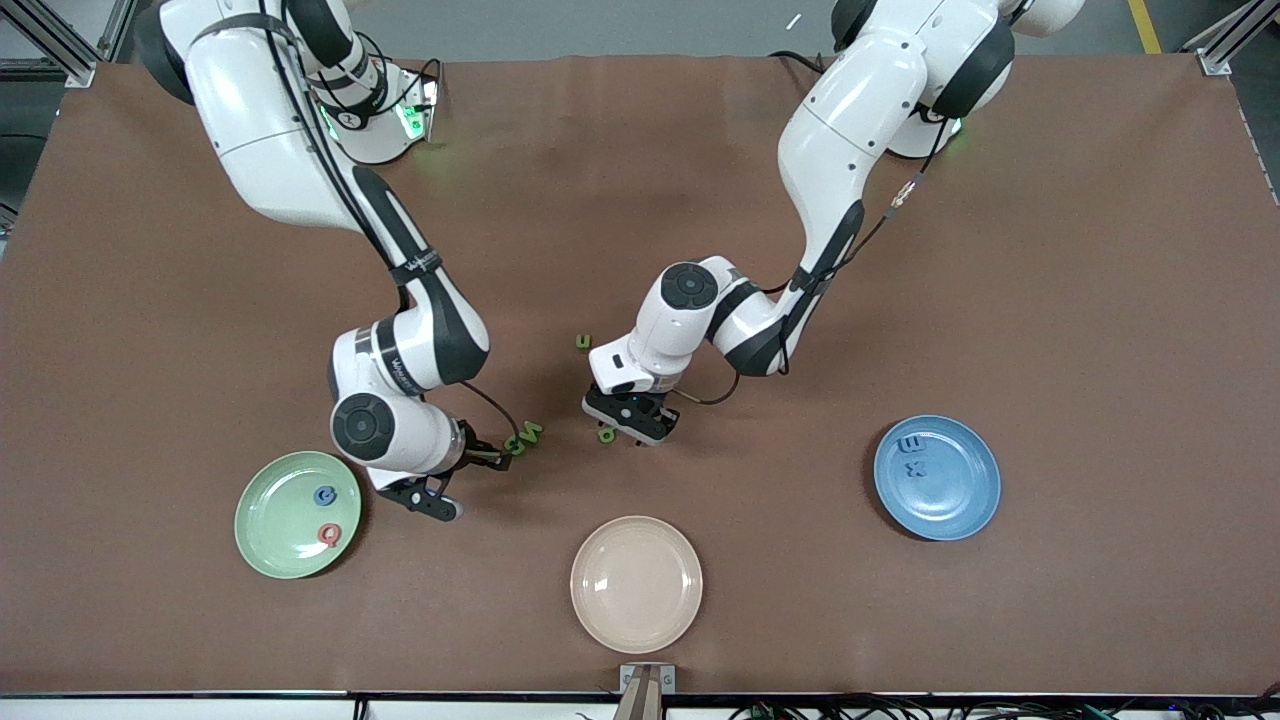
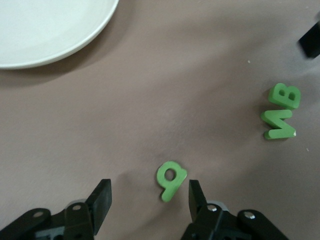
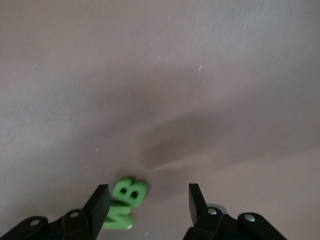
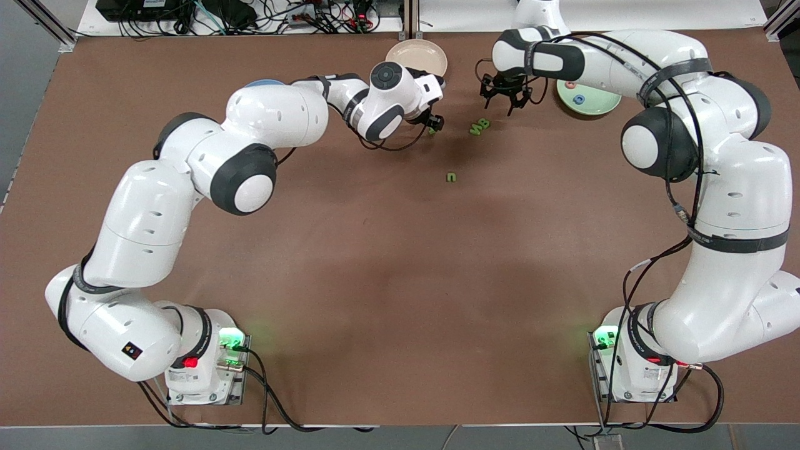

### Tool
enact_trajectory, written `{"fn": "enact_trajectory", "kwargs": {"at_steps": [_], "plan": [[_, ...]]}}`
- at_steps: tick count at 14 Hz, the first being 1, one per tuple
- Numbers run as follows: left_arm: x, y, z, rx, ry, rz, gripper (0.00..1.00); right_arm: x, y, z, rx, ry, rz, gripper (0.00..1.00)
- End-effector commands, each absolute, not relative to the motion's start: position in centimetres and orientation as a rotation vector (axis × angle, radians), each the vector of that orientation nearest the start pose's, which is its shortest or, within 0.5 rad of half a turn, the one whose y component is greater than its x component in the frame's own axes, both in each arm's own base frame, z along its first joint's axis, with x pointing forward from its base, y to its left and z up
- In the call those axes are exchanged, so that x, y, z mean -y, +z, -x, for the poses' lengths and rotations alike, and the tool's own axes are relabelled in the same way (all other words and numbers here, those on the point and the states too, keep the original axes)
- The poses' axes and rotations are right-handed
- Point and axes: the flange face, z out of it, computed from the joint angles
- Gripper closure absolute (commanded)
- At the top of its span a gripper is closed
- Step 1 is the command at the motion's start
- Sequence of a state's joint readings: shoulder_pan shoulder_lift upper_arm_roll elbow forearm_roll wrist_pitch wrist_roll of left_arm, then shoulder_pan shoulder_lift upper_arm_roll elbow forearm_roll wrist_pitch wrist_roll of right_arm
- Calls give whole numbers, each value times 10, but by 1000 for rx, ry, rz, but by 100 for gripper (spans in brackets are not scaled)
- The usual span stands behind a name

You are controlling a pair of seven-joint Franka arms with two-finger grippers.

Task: Sort upper and lower case letters into plates
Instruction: 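Grasp the green q with the left gripper while the right gripper grasps green B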

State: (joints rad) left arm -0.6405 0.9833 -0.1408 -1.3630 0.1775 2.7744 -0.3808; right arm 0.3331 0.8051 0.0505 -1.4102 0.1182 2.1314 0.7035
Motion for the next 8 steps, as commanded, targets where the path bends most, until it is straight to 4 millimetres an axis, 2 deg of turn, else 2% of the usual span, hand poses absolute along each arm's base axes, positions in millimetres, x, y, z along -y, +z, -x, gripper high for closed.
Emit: {"fn": "enact_trajectory", "kwargs": {"at_steps": [1, 8], "plan": [[540, 170, -567, -847, -719, 3198, 37, -288, 205, -652, -706, 200, 2964, 27], [549, 152, -552, -924, -708, 3128, 47, -293, 186, -644, -708, 145, 2968, 27]]}}
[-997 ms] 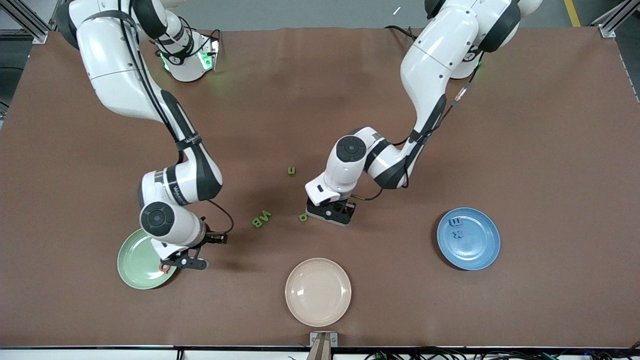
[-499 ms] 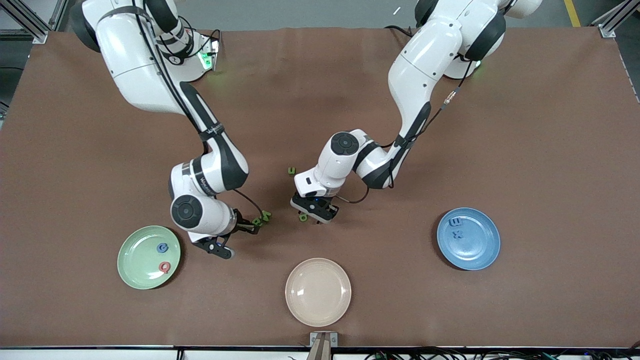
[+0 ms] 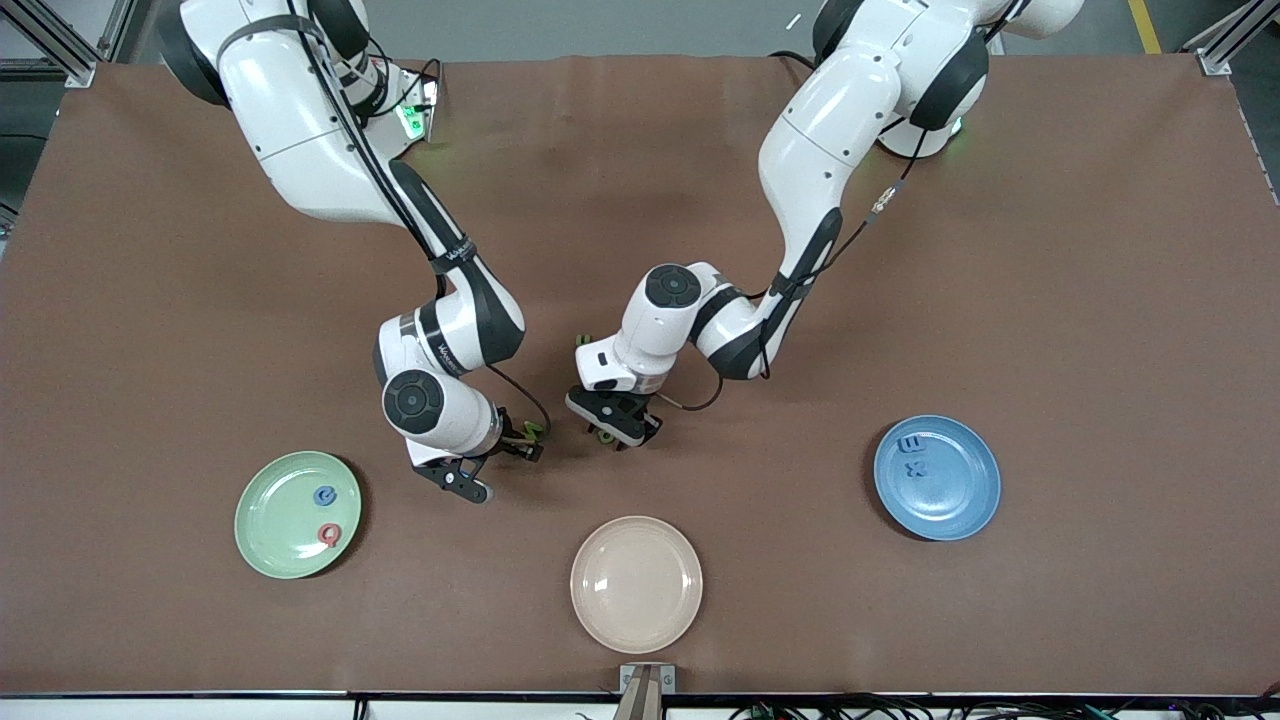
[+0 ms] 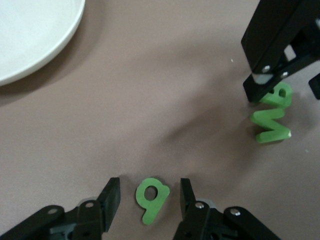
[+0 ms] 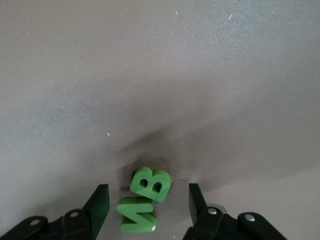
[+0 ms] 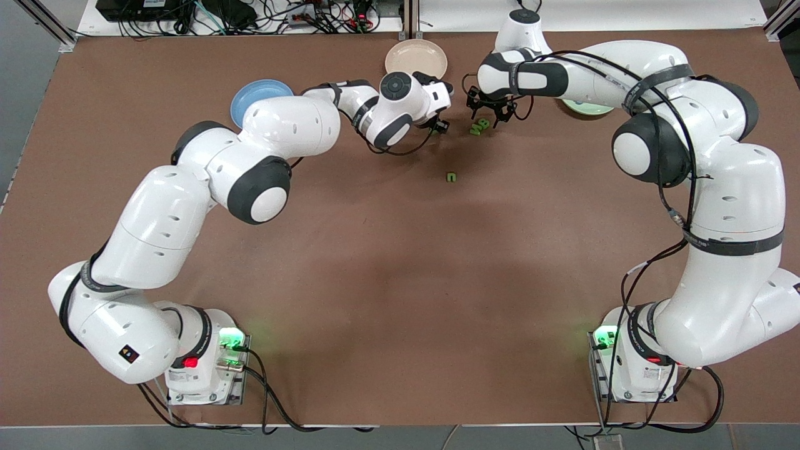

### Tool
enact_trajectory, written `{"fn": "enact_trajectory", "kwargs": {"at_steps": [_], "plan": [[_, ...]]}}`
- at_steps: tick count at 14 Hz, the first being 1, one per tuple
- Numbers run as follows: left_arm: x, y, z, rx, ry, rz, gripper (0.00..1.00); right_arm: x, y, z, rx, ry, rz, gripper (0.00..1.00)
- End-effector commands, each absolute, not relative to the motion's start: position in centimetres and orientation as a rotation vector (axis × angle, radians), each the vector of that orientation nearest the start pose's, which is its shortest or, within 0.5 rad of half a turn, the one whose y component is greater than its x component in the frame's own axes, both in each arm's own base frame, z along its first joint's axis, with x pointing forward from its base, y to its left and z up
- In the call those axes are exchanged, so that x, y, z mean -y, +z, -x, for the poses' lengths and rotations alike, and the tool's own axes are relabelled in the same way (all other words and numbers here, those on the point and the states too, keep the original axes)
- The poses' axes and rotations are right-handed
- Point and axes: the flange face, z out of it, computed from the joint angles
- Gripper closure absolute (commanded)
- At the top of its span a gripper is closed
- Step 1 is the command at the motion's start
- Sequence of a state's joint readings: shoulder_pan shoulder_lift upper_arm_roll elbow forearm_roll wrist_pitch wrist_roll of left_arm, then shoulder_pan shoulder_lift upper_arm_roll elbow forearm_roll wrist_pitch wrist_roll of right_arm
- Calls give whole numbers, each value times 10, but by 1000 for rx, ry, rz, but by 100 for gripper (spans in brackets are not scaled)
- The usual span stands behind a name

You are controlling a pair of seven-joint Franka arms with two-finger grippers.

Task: Sort upper and lower case letters into plates
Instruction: 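Drop the q in the blue plate while the right gripper drops B in green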

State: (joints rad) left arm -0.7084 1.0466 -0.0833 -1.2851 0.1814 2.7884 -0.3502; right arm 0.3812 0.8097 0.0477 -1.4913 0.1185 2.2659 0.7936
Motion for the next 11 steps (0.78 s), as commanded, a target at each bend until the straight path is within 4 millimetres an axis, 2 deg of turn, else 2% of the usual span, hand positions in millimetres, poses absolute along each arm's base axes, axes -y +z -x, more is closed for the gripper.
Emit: {"fn": "enact_trajectory", "kwargs": {"at_steps": [1, 4, 5, 6, 8, 9, 10, 11], "plan": [[551, 152, -550, -946, -709, 3115, 52, -293, 182, -644, -709, 151, 2970, 27], [555, 149, -542, -980, -695, 3103, 58, -294, 180, -642, -705, 155, 2973, 29], [554, 148, -542, -985, -692, 3098, 63, -294, 179, -642, -704, 156, 2975, 30], [554, 148, -542, -1005, -691, 3088, 73, -294, 179, -642, -704, 156, 2975, 32], [551, 152, -547, -1004, -695, 3081, 90, -294, 179, -642, -704, 156, 2975, 44], [540, 159, -558, -993, -699, 3056, 98, -293, 178, -642, -706, 157, 2976, 51], [531, 167, -563, -976, -667, 3035, 99, -294, 179, -642, -704, 158, 2976, 57], [508, 185, -577, -934, -601, 3005, 99, -294, 179, -642, -702, 158, 2976, 64]]}}
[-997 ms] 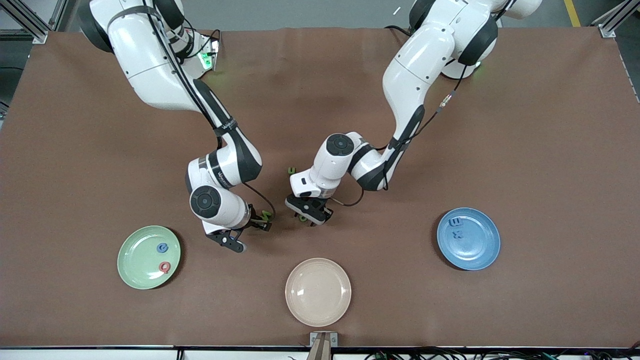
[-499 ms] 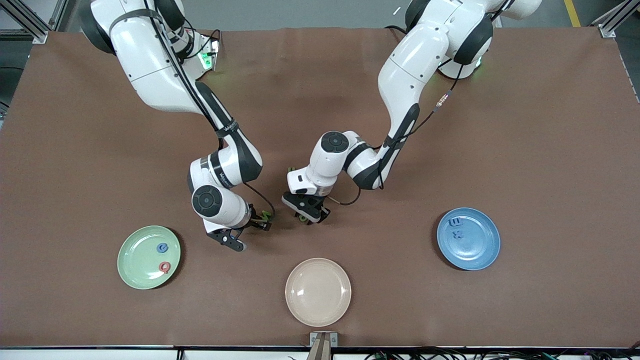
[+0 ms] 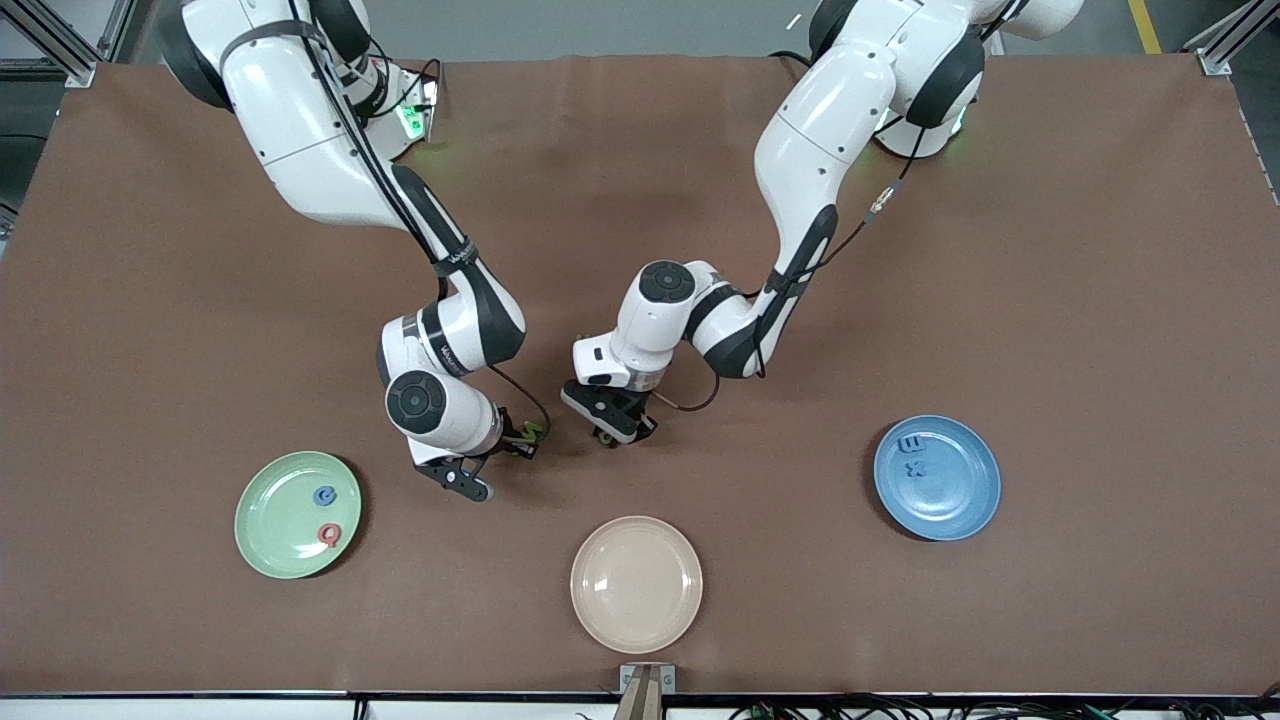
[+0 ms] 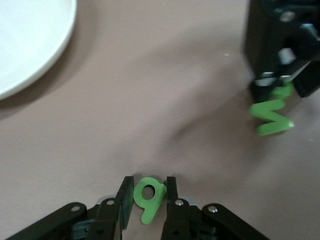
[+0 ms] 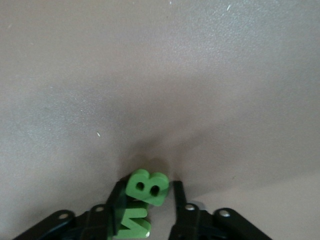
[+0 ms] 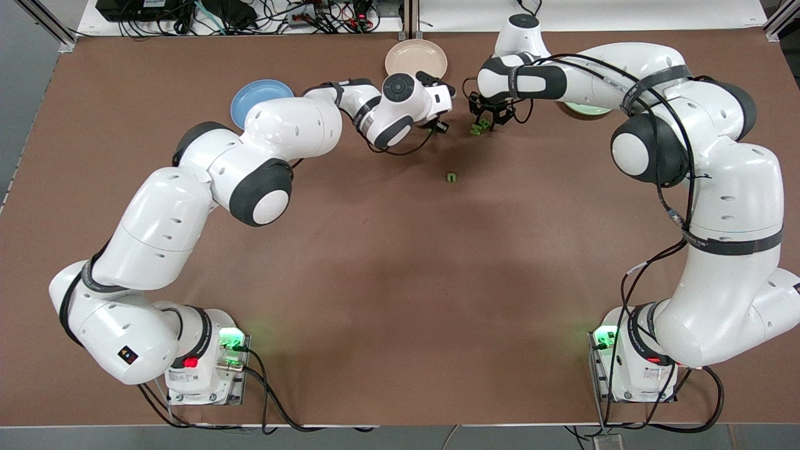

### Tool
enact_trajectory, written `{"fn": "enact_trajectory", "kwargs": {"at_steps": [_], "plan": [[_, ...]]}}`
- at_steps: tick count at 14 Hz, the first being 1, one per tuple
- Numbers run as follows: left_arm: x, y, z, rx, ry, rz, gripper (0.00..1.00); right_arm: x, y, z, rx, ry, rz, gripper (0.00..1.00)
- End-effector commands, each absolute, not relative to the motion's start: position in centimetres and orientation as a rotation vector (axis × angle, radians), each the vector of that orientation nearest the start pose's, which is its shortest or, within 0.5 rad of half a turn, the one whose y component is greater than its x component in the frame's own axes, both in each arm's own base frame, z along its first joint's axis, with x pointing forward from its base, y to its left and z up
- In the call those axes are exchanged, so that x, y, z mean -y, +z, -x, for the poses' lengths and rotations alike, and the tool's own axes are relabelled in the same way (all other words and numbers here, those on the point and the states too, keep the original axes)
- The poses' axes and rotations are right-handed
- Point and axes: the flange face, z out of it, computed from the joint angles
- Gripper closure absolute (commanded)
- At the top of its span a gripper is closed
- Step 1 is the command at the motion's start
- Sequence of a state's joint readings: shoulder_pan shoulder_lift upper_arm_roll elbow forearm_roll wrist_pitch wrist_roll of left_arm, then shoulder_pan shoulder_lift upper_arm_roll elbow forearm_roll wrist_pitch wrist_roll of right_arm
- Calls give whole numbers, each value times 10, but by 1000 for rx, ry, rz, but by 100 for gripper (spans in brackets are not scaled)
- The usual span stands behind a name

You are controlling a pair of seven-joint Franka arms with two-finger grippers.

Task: Sort upper and lower case letters into plates
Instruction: 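Drop the q in the blue plate while the right gripper drops B in green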

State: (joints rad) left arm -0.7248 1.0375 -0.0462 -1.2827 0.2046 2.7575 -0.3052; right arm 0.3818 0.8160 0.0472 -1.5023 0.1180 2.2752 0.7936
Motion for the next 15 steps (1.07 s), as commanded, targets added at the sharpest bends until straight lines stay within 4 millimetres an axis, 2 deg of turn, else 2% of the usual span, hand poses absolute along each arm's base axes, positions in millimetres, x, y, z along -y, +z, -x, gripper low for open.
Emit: {"fn": "enact_trajectory", "kwargs": {"at_steps": [1, 2, 4, 6, 7, 8, 9, 11, 13, 15], "plan": [[483, 201, -596, -888, -528, 2986, 99, -293, 178, -642, -704, 157, 2977, 72], [462, 214, -607, -875, -435, 2957, 99, -293, 179, -643, -704, 157, 2977, 79], [416, 231, -632, -813, -315, 2930, 99, -290, 186, -647, -683, 145, 2983, 86], [376, 253, -652, -735, -250, 2926, 99, -272, 199, -657, -537, 96, 3088, 94], [356, 265, -662, -685, -238, 2931, 99, -253, 207, -668, -480, 77, 3125, 95], [324, 272, -676, -664, -212, 2926, 98, -233, 215, -679, -404, 65, 3151, 96], [299, 272, -687, -684, -197, 2928, 98, -217, 221, -686, -299, 63, 3175, 95], [267, 274, -698, -676, -166, 2922, 98, -170, 230, -703, -100, 50, 3211, 95], [213, 258, -707, -574, -73, 2932, 98, -114, 234, -717, 60, 32, 3249, 95], [179, 244, -710, -503, -24, 2943, 96, -81, 230, -721, 219, 41, 3260, 91]]}}
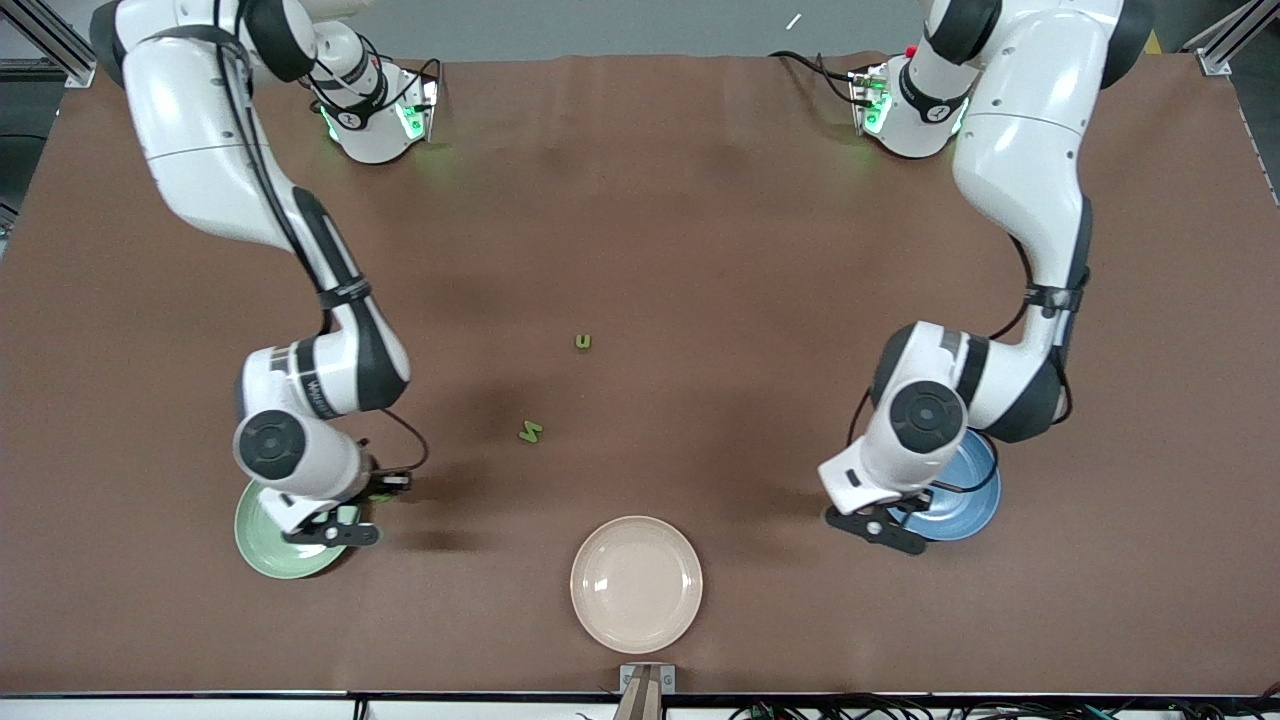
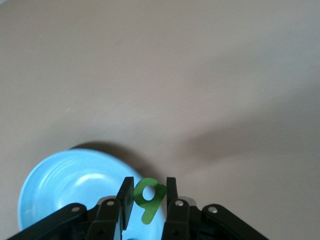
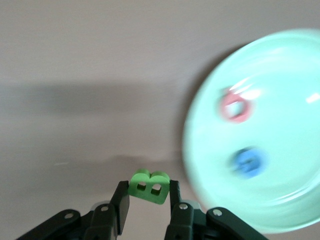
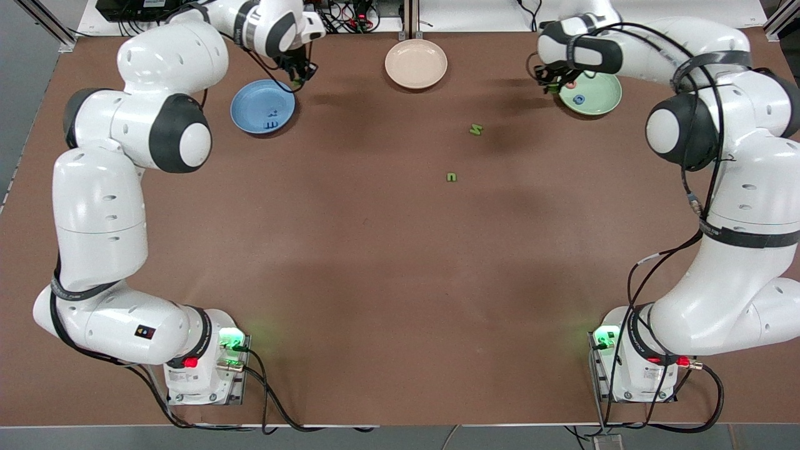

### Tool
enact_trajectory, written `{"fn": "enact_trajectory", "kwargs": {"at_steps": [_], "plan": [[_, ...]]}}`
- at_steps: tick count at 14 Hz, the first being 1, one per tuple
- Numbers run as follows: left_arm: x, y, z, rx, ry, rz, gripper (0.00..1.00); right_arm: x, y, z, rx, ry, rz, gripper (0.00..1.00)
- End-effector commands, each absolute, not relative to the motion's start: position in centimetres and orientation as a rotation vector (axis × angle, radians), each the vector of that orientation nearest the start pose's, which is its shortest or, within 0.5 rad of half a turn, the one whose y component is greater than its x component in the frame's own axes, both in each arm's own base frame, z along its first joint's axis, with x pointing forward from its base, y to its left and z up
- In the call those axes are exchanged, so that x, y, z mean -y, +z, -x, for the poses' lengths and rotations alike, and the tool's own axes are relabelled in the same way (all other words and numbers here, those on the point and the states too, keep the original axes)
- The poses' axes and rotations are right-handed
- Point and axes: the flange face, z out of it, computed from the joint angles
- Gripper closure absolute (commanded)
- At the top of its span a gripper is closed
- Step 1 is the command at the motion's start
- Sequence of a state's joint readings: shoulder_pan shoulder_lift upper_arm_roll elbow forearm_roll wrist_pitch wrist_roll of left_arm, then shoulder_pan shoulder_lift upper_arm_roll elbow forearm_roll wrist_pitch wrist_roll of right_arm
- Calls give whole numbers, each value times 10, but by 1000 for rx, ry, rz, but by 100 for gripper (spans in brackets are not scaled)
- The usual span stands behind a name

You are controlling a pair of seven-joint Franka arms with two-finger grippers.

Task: Sort upper and lower case letters into plates
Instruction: 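Drop the q in the blue plate while the right gripper drops B in green, then grasp the green n with the left gripper while the right gripper grasps green M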

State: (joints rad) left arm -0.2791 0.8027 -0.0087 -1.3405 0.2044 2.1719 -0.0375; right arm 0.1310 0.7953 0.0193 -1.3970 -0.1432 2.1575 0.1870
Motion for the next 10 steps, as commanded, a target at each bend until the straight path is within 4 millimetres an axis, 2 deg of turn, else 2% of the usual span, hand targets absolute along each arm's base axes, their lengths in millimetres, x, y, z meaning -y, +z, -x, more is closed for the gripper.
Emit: {"fn": "enact_trajectory", "kwargs": {"at_steps": [1, 2, 3, 4, 5, 6, 7, 9, 10], "plan": [[158, 239, -713, -467, -7, 2945, 96, -70, 228, -723, 239, 45, 3259, 84], [137, 229, -713, -433, 23, 2947, 93, -61, 226, -724, 228, 49, 3262, 68], [123, 226, -712, -406, 39, 2951, 84, -59, 225, -724, 239, 38, 3270, 42], [119, 222, -709, -401, 56, 2950, 64, -60, 227, -727, 257, -6, 3278, 32], [118, 219, -706, -403, 70, 2949, 28, -60, 228, -728, 266, -37, 3280, 28], [118, 218, -703, -402, 83, 2947, 21, -62, 227, -727, 268, -33, 3279, 28], [124, 221, -698, -402, 96, 2944, 1, -69, 227, -726, 258, -30, 3279, 28], [136, 237, -686, -408, 156, 2932, 0, -91, 228, -721, 188, -1, 3259, 28], [147, 255, -679, -398, 177, 2934, 0, -118, 228, -714, 99, 42, 3246, 28]]}}
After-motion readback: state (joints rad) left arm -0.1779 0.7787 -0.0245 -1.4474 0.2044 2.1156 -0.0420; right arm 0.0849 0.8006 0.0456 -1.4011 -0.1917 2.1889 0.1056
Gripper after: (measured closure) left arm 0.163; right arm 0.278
